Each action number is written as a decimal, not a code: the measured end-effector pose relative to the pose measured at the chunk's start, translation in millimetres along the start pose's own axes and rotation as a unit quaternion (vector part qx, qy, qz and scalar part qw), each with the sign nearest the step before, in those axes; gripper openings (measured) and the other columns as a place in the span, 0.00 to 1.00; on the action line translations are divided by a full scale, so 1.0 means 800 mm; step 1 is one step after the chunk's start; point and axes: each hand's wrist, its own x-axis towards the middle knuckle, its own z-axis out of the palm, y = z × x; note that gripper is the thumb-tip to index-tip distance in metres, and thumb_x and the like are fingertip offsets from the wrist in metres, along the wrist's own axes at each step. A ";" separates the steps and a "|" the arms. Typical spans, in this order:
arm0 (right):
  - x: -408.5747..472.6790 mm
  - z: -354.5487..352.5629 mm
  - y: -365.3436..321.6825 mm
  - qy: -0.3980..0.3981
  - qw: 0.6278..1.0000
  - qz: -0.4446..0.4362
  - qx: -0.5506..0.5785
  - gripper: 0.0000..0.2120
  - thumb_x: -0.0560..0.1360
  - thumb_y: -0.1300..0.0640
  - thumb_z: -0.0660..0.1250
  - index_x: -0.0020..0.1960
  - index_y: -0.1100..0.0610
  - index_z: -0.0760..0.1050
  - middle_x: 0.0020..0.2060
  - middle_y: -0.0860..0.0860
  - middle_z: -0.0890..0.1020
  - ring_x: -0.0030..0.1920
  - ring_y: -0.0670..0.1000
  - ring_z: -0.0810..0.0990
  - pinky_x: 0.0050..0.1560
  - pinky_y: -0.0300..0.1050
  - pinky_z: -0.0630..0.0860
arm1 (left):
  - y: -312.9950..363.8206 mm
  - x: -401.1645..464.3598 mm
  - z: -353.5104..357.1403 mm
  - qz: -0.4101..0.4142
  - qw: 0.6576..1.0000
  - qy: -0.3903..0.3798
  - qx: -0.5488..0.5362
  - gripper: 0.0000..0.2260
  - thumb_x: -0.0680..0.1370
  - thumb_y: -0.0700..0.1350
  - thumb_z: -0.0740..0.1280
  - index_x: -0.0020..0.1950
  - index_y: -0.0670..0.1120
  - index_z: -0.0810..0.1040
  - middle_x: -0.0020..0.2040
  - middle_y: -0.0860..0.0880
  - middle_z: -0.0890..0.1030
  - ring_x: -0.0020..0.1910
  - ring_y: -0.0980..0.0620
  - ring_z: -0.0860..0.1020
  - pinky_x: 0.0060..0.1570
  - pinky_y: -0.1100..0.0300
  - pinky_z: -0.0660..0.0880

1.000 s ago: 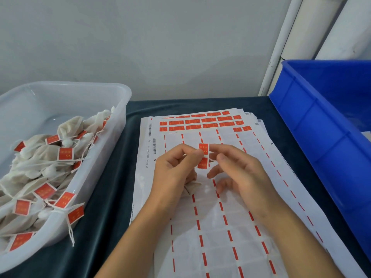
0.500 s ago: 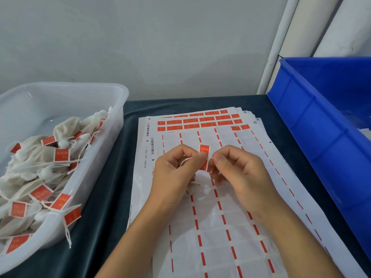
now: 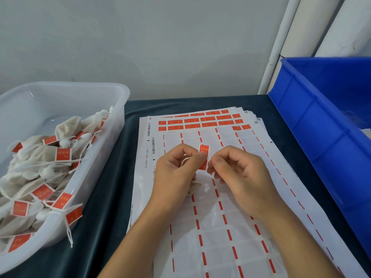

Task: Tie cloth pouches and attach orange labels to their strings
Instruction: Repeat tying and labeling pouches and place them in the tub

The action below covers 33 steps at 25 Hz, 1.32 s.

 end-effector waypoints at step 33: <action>0.007 -0.017 0.011 0.039 0.992 0.021 -0.119 0.03 0.79 0.46 0.68 0.47 0.41 0.79 0.42 0.34 0.83 0.51 0.35 0.79 0.40 0.23 0.73 | -0.013 -0.007 -0.002 0.210 0.930 0.032 0.300 0.10 0.78 0.54 0.74 0.59 0.60 0.86 0.41 0.62 0.80 0.43 0.57 0.76 0.39 0.72 0.69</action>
